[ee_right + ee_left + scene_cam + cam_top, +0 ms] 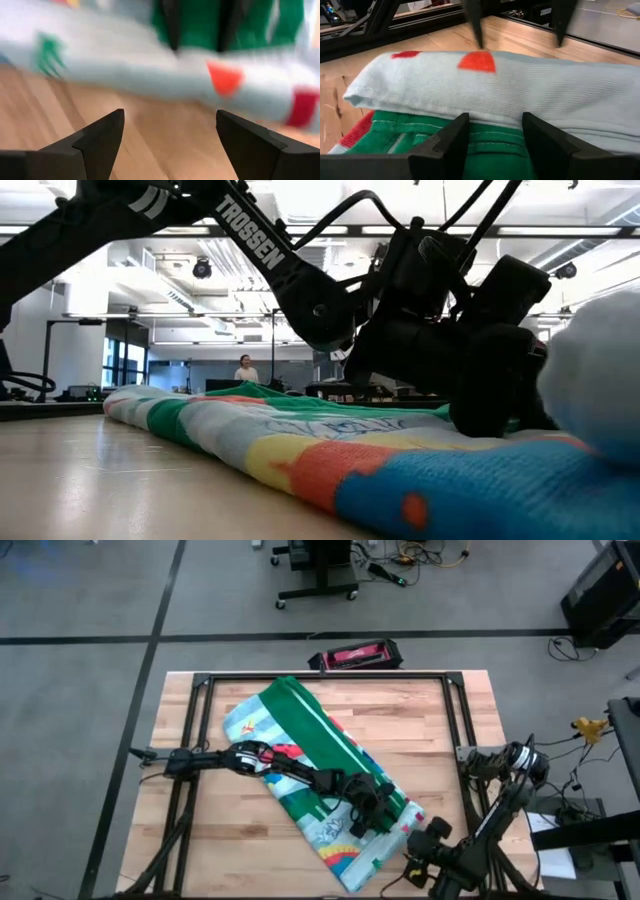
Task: Roll towel
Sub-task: Roll the green multi-color dinosaur print towel
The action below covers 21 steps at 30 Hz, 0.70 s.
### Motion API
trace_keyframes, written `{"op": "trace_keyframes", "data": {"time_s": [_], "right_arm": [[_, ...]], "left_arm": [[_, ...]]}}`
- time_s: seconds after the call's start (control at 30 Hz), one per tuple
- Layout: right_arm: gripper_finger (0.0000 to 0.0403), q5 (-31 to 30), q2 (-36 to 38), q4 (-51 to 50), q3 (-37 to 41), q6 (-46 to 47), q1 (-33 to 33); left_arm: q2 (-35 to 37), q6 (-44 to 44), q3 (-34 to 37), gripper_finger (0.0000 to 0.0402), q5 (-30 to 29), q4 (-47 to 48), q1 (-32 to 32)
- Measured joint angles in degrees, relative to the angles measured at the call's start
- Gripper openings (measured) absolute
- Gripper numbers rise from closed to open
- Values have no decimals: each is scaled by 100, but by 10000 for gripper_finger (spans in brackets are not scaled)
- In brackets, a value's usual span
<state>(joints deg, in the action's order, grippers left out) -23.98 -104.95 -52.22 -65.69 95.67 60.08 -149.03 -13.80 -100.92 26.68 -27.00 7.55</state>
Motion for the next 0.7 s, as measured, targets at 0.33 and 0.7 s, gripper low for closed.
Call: {"op": "trace_keyframes", "data": {"time_s": [0.33,0.7], "right_arm": [[306,130,90,127,612,-543,-517],[293,-255,987,131,799,-957,-801]], "left_arm": [[-4,43,9,177,-13,-37,0],[-4,84,13,166,11,-42,0]]}}
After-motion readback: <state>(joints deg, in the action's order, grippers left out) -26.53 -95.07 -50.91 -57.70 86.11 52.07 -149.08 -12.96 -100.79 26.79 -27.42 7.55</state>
